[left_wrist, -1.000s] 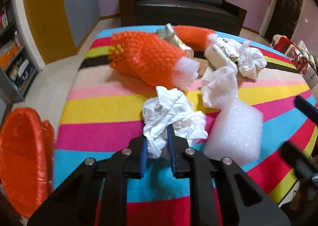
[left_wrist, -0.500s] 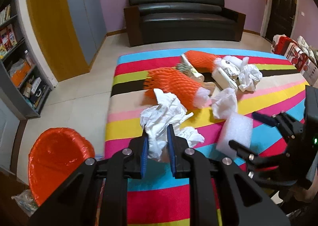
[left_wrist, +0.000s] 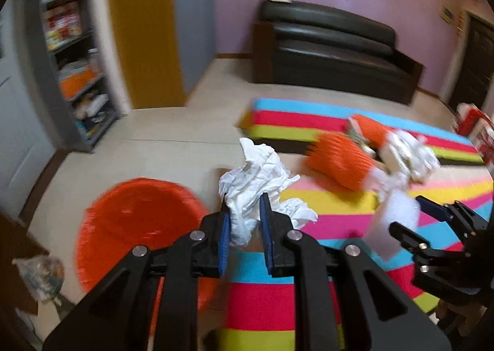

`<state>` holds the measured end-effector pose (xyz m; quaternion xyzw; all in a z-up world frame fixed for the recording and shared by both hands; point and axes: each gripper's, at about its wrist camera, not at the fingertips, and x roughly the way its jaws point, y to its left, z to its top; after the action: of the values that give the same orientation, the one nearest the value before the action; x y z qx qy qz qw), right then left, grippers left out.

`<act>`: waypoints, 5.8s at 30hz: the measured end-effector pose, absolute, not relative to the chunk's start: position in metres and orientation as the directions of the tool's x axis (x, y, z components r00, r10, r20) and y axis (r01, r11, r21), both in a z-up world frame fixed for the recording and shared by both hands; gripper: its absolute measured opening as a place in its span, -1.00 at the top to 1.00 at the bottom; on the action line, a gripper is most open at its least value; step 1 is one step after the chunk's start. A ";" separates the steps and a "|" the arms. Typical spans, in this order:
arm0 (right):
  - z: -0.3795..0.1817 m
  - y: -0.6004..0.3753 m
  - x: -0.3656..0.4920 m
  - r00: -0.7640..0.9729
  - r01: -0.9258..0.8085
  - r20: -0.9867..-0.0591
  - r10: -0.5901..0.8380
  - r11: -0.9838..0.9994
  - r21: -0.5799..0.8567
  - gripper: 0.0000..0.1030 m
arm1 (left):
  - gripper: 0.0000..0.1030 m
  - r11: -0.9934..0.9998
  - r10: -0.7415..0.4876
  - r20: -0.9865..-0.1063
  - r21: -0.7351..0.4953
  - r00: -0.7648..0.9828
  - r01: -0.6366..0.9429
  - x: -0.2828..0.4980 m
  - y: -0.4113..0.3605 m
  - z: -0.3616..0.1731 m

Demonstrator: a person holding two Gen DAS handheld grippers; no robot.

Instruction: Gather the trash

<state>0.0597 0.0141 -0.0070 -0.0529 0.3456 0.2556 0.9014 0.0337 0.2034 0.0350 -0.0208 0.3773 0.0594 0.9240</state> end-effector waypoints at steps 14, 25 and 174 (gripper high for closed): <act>0.012 0.207 0.058 0.500 -0.688 -0.661 0.560 0.720 0.091 -0.31 | 0.65 0.899 0.305 -0.703 -0.010 0.642 -0.438 -0.025 0.363 0.039; 0.003 0.231 0.065 0.479 -0.711 -0.665 0.572 0.697 0.087 -0.75 | 0.13 0.876 0.299 -0.708 -0.063 0.639 -0.479 -0.020 0.388 0.031; -0.077 -0.209 0.144 0.692 -0.026 -0.722 0.020 1.000 0.003 0.29 | 0.59 0.996 -0.060 -0.712 -0.091 0.700 -0.007 0.087 0.090 -0.010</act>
<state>0.1436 -0.2087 -0.0769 -0.0038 0.3925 0.0127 0.9197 0.0869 0.0897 -0.0100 -0.0434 0.3873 -0.0142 0.9208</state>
